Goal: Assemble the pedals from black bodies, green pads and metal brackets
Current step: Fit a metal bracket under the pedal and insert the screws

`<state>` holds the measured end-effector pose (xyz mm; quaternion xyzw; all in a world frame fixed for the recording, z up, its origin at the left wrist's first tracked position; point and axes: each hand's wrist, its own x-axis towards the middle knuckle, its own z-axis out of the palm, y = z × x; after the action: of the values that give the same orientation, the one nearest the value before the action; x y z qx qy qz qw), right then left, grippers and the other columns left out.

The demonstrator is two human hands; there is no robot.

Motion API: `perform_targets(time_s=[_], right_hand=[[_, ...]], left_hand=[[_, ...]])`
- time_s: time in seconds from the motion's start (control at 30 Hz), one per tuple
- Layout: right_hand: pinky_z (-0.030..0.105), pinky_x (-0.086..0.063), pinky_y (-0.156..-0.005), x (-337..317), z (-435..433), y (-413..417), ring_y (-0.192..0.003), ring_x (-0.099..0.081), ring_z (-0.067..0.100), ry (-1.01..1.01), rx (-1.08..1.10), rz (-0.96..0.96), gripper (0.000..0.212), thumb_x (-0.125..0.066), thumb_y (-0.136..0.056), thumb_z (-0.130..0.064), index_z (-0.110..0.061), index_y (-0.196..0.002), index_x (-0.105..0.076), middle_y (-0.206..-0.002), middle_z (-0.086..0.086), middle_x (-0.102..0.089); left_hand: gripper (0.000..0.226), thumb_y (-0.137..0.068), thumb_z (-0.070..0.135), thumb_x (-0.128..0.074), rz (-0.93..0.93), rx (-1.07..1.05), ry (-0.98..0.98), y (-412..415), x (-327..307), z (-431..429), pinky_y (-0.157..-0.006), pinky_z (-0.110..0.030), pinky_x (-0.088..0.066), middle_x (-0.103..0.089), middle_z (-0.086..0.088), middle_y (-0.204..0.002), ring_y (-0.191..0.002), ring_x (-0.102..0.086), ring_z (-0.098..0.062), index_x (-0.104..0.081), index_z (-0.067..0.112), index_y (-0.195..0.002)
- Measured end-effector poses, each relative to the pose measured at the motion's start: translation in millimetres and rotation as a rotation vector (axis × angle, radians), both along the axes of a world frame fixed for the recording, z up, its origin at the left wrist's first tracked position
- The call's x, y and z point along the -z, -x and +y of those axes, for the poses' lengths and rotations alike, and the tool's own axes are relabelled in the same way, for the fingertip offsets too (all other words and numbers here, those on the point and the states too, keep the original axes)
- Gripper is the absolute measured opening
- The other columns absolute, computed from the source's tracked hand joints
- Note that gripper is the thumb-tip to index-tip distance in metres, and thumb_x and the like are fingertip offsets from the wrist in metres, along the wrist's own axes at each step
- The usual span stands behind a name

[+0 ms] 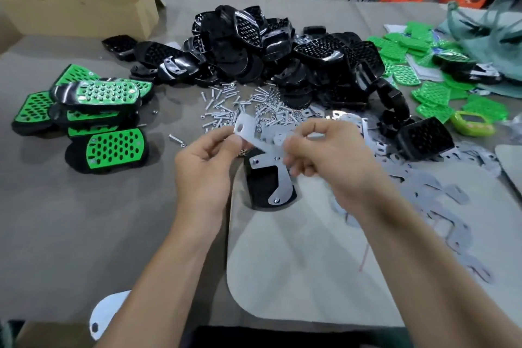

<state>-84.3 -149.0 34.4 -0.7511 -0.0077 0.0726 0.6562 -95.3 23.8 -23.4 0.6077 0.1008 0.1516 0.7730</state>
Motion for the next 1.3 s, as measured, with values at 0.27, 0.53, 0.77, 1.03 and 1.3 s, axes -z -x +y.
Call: perform_targets(time_s=[0.27, 0.53, 0.77, 1.03, 1.3], right_hand=[[0.024, -0.028, -0.046, 29.5, 15.6, 48.9, -0.046, -0.034, 0.010, 0.497, 0.114, -0.111, 0.031, -0.070, -0.087, -0.032, -0.011, -0.064, -0.063, -0.052, 0.007, -0.048], [0.013, -0.036, -0.051, 55.6, 23.9, 56.3, -0.055, -0.052, 0.003, 0.583, 0.262, -0.141, 0.024, -0.070, -0.086, -0.035, -0.026, -0.065, -0.062, -0.050, -0.022, -0.052], [0.022, -0.036, -0.051, 66.2, 28.7, 63.3, -0.053, -0.047, 0.012, 0.499, 0.303, -0.213, 0.012, -0.072, -0.086, -0.029, -0.032, -0.079, -0.063, -0.050, -0.012, -0.047], [0.026, -0.043, -0.059, 74.4, 34.0, 71.8, -0.059, -0.049, 0.013, 0.533, 0.371, -0.346, 0.013, -0.067, -0.086, -0.038, -0.034, -0.096, -0.059, -0.065, -0.024, -0.055], [0.013, -0.045, -0.067, 73.9, 19.4, 73.9, -0.077, -0.058, 0.003, 0.542, 0.296, -0.299, 0.028, -0.084, -0.073, -0.020, -0.037, -0.090, -0.068, -0.083, -0.015, -0.058]], left_hand=[[0.022, -0.063, 0.022, -0.080, 0.146, 0.181, -0.228, -7.2, -10.3, 16.2, -0.071, -0.032, -0.055, -0.078, -0.008, -0.074, -0.065, -0.069, -0.017, -0.083, 0.033, -0.083], [0.028, -0.073, 0.008, -0.080, 0.209, 0.092, -0.430, -5.4, 0.3, 7.9, -0.056, -0.013, -0.050, -0.076, 0.007, -0.067, -0.058, -0.066, -0.001, -0.080, 0.036, -0.069], [0.014, -0.071, 0.038, -0.072, 0.157, 0.041, -0.667, 0.2, 3.5, 6.2, -0.054, -0.005, -0.041, -0.068, 0.024, -0.060, -0.057, -0.062, 0.007, -0.076, 0.052, -0.074], [0.018, -0.086, 0.024, -0.075, 0.095, 0.076, -0.785, 6.8, 4.3, 5.4, -0.051, -0.006, -0.035, -0.054, 0.016, -0.048, -0.048, -0.049, -0.002, -0.082, 0.040, -0.092], [0.018, -0.090, 0.023, -0.068, 0.065, 0.097, -0.867, 6.3, 11.6, 0.2, -0.059, -0.006, -0.037, -0.056, 0.020, -0.058, -0.062, -0.055, 0.000, -0.076, 0.040, -0.093]])
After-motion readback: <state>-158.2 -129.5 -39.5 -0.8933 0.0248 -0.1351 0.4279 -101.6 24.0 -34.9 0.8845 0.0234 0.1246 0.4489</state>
